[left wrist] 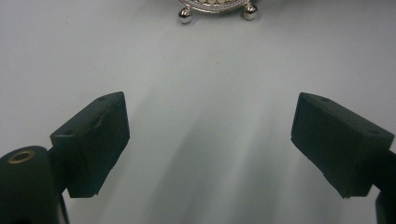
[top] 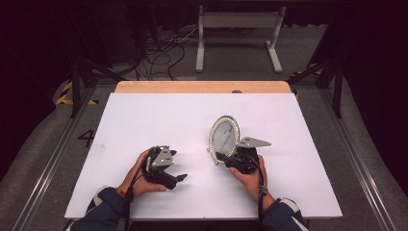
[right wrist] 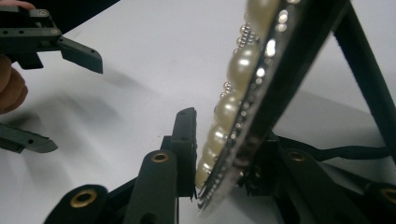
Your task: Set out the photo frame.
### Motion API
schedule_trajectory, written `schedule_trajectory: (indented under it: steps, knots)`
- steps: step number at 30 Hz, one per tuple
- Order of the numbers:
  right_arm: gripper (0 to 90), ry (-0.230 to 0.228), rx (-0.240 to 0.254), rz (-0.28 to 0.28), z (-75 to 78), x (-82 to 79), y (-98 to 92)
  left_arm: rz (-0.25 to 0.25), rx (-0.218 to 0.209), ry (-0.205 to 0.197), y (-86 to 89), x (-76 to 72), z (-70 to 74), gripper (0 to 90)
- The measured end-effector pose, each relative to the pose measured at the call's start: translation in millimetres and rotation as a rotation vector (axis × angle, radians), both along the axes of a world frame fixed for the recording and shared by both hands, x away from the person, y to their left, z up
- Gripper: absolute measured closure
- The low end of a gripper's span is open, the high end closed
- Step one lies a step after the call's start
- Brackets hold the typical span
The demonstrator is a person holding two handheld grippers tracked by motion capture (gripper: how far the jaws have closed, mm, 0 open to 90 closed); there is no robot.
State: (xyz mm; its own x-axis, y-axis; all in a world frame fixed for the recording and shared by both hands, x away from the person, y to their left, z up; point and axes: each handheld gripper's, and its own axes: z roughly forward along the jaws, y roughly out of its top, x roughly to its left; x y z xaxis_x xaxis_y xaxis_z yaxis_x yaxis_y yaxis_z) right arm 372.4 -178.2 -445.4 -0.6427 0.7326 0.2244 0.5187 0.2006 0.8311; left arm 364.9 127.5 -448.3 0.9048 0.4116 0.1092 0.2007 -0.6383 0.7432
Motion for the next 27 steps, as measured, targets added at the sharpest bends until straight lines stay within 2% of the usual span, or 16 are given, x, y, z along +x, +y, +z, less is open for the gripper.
schedule_trajectory:
  steps: [13, 23, 25, 27]
  knots:
    - [75.4, 0.033, -0.024, 0.086, 4.5, -0.3, -4.8, -0.002, 0.0, -0.002, -0.7, -1.0, 0.2, 12.3]
    - [76.3, 0.04, -0.046, 0.109, 6.6, -1.0, -7.5, -0.004, 0.0, -0.005, -1.1, -1.8, 1.1, 12.3]
    - [75.2, 0.03, -0.053, 0.11, 6.5, -1.6, -6.7, -0.009, 0.005, -0.006, -1.5, -1.5, 0.7, 12.3]
    - [69.4, 0.019, -0.057, 0.103, 6.2, -2.2, -5.6, -0.009, 0.006, -0.005, -1.7, -1.6, 0.4, 12.3]
